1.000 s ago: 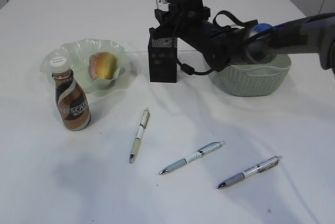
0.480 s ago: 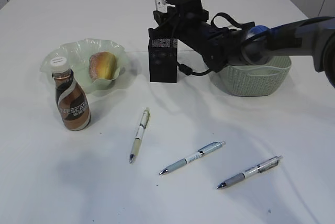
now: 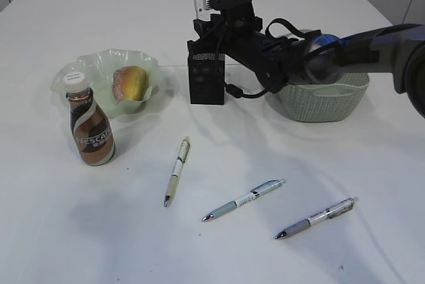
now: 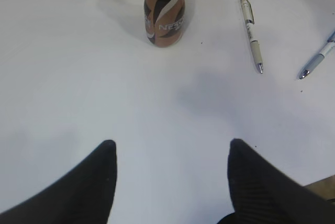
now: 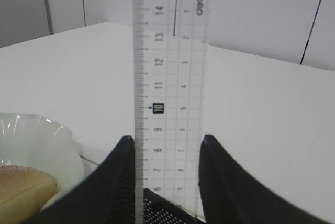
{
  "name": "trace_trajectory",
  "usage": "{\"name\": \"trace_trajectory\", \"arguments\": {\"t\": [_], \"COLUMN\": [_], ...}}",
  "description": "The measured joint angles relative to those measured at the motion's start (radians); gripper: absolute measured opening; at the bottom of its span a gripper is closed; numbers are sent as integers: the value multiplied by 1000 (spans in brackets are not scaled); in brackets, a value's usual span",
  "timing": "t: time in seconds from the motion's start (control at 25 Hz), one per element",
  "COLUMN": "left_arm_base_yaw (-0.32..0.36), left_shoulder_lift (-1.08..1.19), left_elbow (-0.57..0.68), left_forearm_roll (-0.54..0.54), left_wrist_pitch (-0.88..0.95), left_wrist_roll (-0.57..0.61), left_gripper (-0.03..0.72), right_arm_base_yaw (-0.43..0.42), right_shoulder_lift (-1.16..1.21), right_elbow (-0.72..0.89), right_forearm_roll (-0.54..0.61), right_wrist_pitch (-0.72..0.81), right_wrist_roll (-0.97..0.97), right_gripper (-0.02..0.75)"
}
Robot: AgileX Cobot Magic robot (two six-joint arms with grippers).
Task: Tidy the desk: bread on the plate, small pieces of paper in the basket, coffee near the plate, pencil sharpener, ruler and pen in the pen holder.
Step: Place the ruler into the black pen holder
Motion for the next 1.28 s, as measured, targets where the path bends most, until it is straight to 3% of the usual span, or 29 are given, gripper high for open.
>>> {"name": "trace_trajectory", "arguments": {"t": [1.28], "left_arm_base_yaw": [0], "left_shoulder_lift": [0], "left_elbow": [0], "left_forearm_roll": [-1], "left_wrist_pitch": [-1], "left_wrist_roll": [0], "left_gripper": [466], "right_arm_base_yaw": [0], "right_shoulder_lift": [0], "right_elbow": [0], "right_forearm_roll": [-22], "right_wrist_pitch": [61], "right_wrist_roll": [18], "right_gripper": [300]}}
